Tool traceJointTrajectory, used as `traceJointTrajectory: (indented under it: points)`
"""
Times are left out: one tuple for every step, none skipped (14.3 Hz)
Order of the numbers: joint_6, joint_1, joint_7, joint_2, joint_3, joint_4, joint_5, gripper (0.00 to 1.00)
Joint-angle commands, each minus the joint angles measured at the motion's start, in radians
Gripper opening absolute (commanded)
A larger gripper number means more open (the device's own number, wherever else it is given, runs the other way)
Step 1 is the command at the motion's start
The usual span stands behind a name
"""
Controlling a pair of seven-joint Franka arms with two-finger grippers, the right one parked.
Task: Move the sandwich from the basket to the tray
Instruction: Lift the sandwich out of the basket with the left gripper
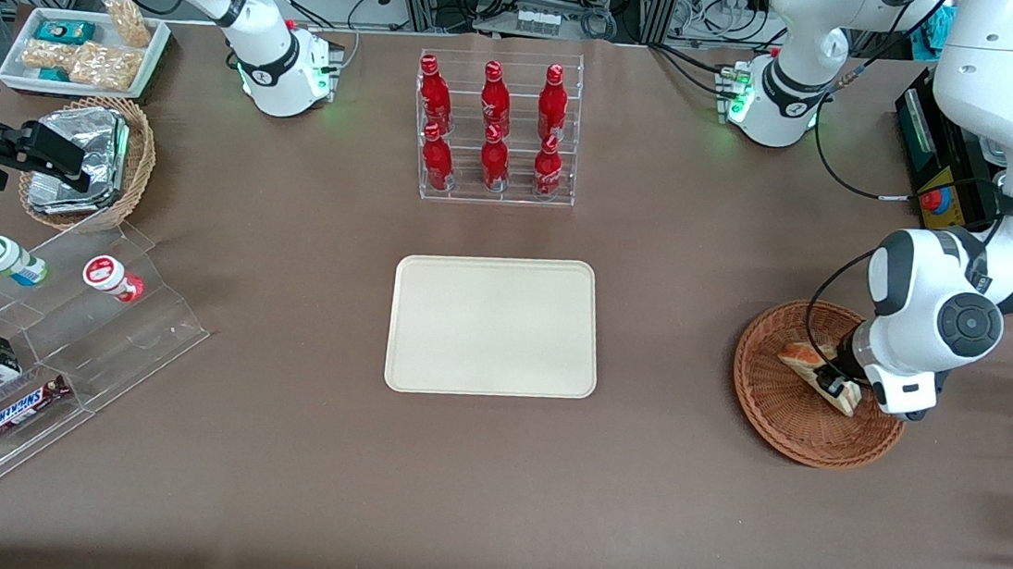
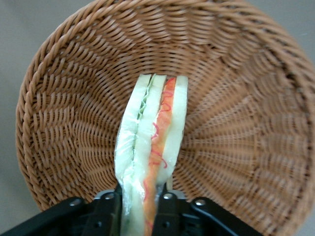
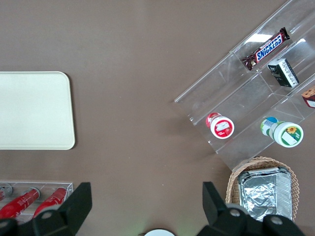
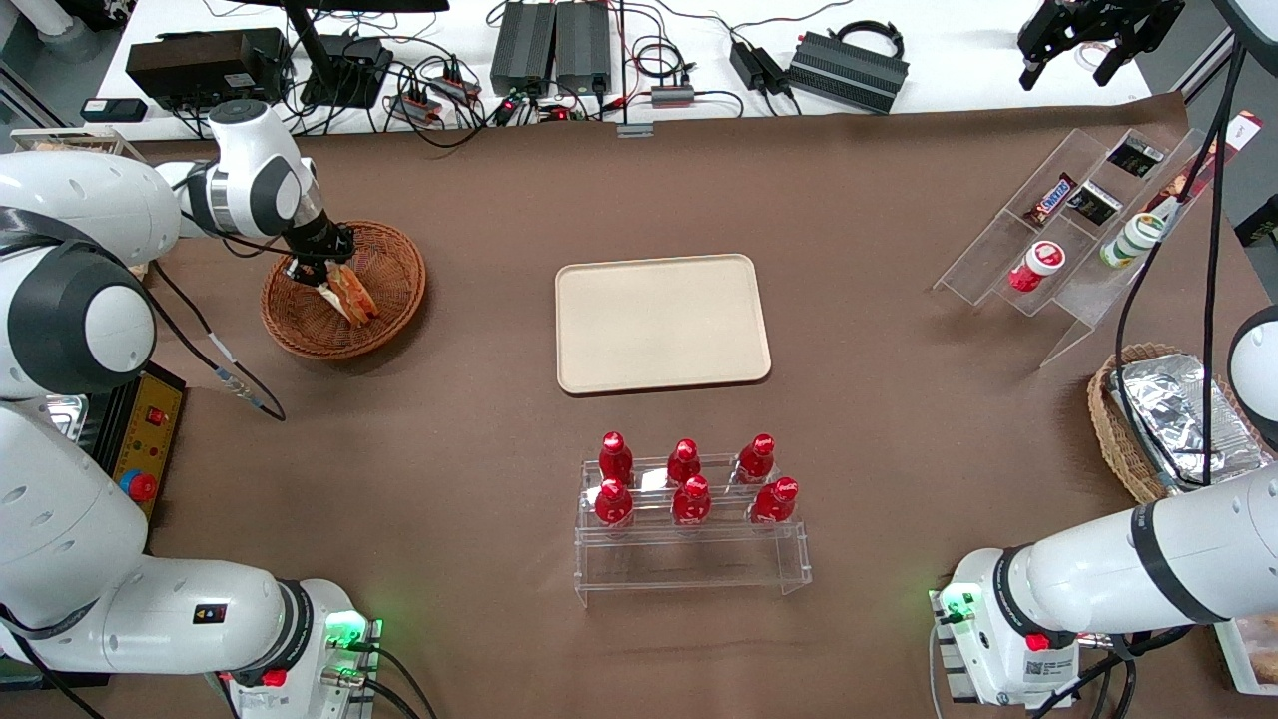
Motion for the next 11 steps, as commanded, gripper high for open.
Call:
traceJointTrajectory:
  points:
    - [-0.229,-0.046,0.083,-0.035,0.001,0.134,0.013,0.06]
    - [-0.333,-0.067,0.17,-0.037,-0.003,0.188,0.01,0.05]
    - [-0.404,-0.101,0.241,-0.035,-0.005,0.237,0.008,0.04]
    - [-0.437,-0.122,0.327,-0.034,-0.008,0.266,0.007,0.03]
    - [-0.454,-0.15,0.473,-0.034,-0.019,0.274,0.007,0.01]
    - [-0.448,-0.181,0.662,-0.026,-0.033,0.274,0.007,0.0]
    - [-0.44,-0.21,0.771,-0.024,-0.036,0.273,-0.018,0.0]
    - [-0.435,-0.233,0.774,-0.026,-0.039,0.274,-0.057,0.01]
    - [-0.426,-0.267,0.771,-0.015,-0.059,0.285,-0.094,0.01]
    - [-0.412,-0.317,0.731,0.009,-0.072,0.308,-0.114,0.0]
    - [-0.405,-0.366,0.643,0.041,-0.074,0.331,-0.115,0.0]
